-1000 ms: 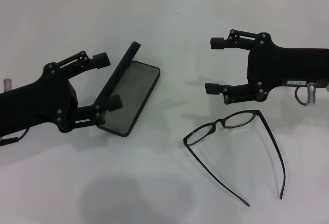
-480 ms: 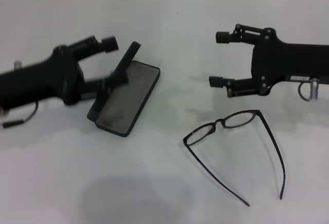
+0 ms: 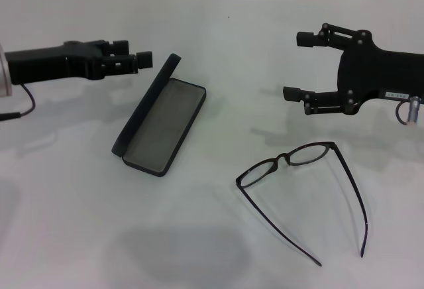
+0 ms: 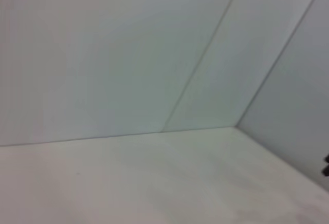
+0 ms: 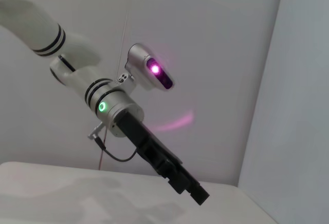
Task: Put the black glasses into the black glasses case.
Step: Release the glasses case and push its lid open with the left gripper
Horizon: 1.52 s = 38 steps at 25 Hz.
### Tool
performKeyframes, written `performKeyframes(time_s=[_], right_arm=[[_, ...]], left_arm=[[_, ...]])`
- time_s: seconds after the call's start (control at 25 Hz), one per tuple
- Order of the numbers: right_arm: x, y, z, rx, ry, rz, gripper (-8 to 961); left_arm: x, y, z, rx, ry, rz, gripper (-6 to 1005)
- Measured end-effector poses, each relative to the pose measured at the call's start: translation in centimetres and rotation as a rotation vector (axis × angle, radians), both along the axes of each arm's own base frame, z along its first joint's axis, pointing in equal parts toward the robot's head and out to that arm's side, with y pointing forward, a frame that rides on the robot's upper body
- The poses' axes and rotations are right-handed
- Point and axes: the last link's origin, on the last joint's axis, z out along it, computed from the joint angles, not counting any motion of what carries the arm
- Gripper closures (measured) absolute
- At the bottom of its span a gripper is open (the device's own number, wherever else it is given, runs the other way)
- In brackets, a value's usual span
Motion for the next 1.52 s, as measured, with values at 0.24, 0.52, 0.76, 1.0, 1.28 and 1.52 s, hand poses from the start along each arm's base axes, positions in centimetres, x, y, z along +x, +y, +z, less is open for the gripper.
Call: performKeyframes(time_s=[0.24, 0.52, 0.76, 1.0, 1.28, 1.52], right_arm=[[0.0, 0.0, 0.0, 0.002, -0.001, -0.002, 95], [0.1, 0.0, 0.0, 0.002, -0.001, -0.003, 97], [0.0, 0.0, -0.2, -0.002, -0.007, -0.001, 99], [-0.1, 0.1, -0.3, -0.002, -0.009, 0.002, 100], [-0.1, 0.1, -0.5, 0.007, -0.013, 0.015, 103], [-0.3, -0.4, -0.8, -0.037, -0.047, 0.056, 104]], left_arm=[[0.7, 0.3, -0.3, 0.012, 0.087, 0.01, 119], [-0.1, 0.8, -1.8, -0.023, 0.166, 0.056, 120], [0.0, 1.0, -2.6, -0.07, 0.21, 0.053, 120], [0.0, 1.3, -3.2, -0.103, 0.25, 0.071, 119], [0.1, 1.9, -4.0, -0.134, 0.294, 0.107, 123], [0.1, 2.0, -3.9, -0.135, 0.289, 0.126, 266]])
